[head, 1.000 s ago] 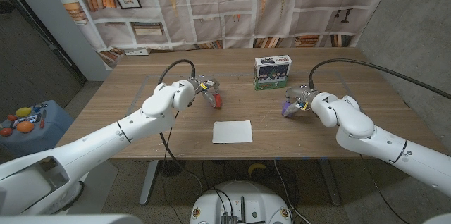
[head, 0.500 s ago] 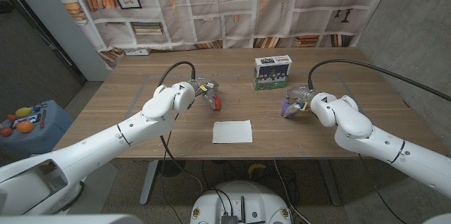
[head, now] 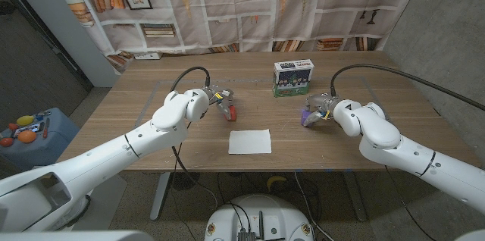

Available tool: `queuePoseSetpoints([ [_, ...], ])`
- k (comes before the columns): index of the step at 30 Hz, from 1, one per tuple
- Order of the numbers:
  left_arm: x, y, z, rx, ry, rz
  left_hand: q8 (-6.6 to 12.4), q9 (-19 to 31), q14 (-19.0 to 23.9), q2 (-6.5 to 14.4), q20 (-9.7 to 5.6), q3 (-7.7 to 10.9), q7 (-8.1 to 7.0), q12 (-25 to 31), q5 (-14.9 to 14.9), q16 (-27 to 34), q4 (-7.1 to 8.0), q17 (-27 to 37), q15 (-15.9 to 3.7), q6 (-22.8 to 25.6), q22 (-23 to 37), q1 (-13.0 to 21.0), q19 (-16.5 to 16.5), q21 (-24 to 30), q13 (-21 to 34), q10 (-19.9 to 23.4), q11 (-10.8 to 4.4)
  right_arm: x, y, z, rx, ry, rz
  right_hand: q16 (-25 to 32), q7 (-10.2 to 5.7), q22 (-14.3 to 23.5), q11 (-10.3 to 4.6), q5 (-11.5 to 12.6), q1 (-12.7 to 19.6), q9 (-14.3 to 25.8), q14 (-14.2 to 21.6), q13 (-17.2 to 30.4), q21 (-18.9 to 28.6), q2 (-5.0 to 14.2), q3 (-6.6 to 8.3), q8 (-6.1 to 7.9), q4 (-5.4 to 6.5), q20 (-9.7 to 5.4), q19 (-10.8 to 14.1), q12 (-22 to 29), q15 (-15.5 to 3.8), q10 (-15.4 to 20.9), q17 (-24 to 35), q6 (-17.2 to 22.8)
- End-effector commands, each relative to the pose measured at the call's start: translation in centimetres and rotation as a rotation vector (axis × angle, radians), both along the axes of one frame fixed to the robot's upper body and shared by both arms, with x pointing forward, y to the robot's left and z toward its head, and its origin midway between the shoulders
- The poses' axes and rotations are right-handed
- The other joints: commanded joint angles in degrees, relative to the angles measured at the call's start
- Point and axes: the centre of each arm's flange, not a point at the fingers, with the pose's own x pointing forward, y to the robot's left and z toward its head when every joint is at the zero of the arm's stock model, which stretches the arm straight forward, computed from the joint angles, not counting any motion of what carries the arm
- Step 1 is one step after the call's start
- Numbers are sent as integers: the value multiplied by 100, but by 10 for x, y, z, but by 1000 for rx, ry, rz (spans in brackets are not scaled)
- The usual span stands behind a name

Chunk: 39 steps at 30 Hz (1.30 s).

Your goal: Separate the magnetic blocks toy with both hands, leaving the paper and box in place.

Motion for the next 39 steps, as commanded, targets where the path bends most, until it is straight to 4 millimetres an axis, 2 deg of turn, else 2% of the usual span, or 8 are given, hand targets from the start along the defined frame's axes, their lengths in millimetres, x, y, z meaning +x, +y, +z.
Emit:
queuePoseSetpoints([
  [1, 0, -2, -5, 46, 30, 22, -27, 23, -75, -93, 15, -57, 16, -17, -36, 0, -11, 32, 3, -99, 11, -25, -86, -7, 13, -116, -15, -1, 2, 3, -8, 14, 6, -45, 34, 15, 11, 55, -141, -24, -70, 13, -28, -45, -60, -97, 8, 4, -84, -18, 85, -112, 18, -234],
  [10, 2, -3, -5, 64, 44, 35, -145, 43, -188, -210, 11, -114, 81, -8, -68, 14, -17, 35, 30, -497, 12, -50, -156, 6, 16, -296, 24, 0, 2, 4, -20, 26, 4, -121, 112, 15, 96, 180, -306, -98, -195, 20, -29, -150, -122, -319, 28, 80, -210, -40, 181, -393, 23, -719],
  [12, 3, -4, -5, 71, 43, 39, -155, 46, -200, -225, 7, -120, 89, -11, -72, 14, -18, 35, 29, -537, 12, -52, -162, 7, 16, -325, 43, 3, 0, 2, -100, 30, -75, -141, 182, 16, 126, 232, -400, -126, -231, 27, -25, -174, -152, -418, 54, 107, -251, -26, 217, -453, 30, -926],
  [21, 4, -7, -4, 85, 55, 40, -290, 67, -305, -338, 31, -152, 155, 12, -101, 16, -35, 36, 74, -1008, 11, -10, -246, 6, 23, -447, 74, 4, -1, 4, -91, 55, -49, -234, 276, 16, 288, 499, -931, -219, -476, 48, -34, -312, -368, -772, 210, 256, -486, -21, 396, -861, 70, -1577],
  [27, 2, -9, -1, 104, 73, 40, -495, 63, -456, -455, 37, -203, 368, 3, -100, 20, -13, 40, 118, -1673, 11, -3, -328, 14, 31, -709, 199, 4, -3, 5, -101, 60, -32, -274, 387, 16, 383, 649, -1211, -258, -608, 55, -33, -387, -509, -977, 287, 321, -602, -25, 501, -1109, 86, -1932],
  [33, -3, -7, 2, 106, 101, 55, -737, 20, -885, -548, 121, -303, 545, -31, -75, -4, 48, 44, 246, -2444, 11, -142, -653, -14, 34, -1246, 466, 4, -6, 5, -93, 52, 3, -288, 527, 17, 455, 747, -1491, -295, -686, 59, -29, -469, -678, -1175, 370, 368, -693, 11, 533, -1221, 97, -2243],
  [36, -5, -5, 4, 83, 103, 63, -927, -18, -1129, -524, 210, -330, 570, -7, -62, 0, 83, 47, 381, -2985, 13, -246, -900, -27, 34, -1531, 550, 4, -7, 4, -93, 60, 20, -307, 660, 17, 491, 791, -1749, -332, -780, 60, -34, -518, -846, -1384, 454, 392, -781, 23, 569, -1346, 106, -2574],
  [39, -8, -3, 8, 86, 105, 56, -963, -33, -1212, -522, 230, -349, 567, -9, -66, -6, 112, 48, 406, -3069, 14, -331, -996, -39, 34, -1614, 577, 4, -9, 5, -84, 78, 44, -311, 772, 17, 523, 804, -1890, -348, -822, 60, -36, -527, -937, -1476, 503, 396, -834, 23, 577, -1434, 112, -2688],
])
